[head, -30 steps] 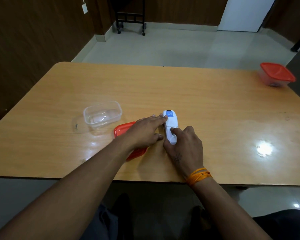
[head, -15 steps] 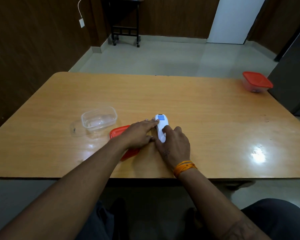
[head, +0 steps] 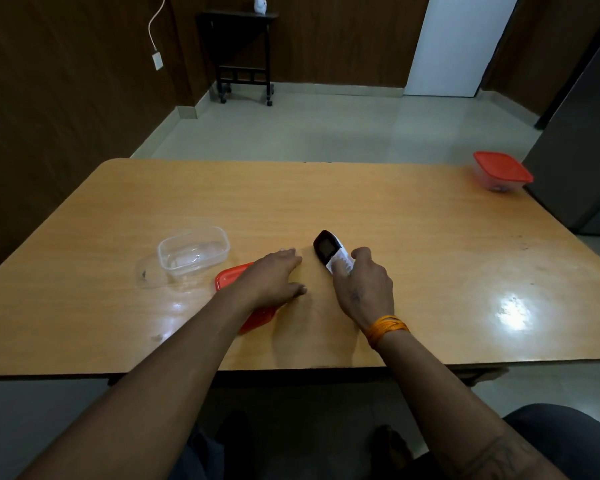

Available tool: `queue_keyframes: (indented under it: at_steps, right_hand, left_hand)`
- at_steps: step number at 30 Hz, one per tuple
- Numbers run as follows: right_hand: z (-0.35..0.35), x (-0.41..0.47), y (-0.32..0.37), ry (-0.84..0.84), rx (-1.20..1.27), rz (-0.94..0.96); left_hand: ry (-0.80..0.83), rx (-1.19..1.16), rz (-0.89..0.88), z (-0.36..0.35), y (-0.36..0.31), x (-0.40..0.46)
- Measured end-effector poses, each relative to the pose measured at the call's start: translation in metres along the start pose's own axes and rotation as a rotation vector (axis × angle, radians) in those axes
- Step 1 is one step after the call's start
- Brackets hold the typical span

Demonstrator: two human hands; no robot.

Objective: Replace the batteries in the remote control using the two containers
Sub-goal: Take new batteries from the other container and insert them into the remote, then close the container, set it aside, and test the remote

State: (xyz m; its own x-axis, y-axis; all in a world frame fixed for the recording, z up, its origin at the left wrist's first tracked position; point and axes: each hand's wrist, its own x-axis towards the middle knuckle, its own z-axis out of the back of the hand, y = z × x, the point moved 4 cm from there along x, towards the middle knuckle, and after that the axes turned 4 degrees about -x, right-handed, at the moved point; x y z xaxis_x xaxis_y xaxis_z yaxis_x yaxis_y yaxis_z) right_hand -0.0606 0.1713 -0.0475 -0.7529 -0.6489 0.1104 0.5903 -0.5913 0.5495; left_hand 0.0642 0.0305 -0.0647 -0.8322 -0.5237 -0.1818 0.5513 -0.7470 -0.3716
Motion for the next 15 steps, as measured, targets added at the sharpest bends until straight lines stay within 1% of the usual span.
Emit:
queue_keyframes:
  at_steps: [4,9,15]
  right_hand:
    - [-0.005,0.007,-0.009,0.037,-0.106,-0.006]
    - [-0.004,0.011,-0.011,-0.042,-0.253,0.008]
    - [-0.008,0.010,-0.015,-0.052,-0.306,-0.003]
  left_hand:
    - [0.021,0.051,0.010,0.001,-0.002,0.004]
    - [0.016,0.063,0.013,0.001,-0.003,0.004]
    - [0.005,0.078,0.023,0.005,-0.006,-0.001]
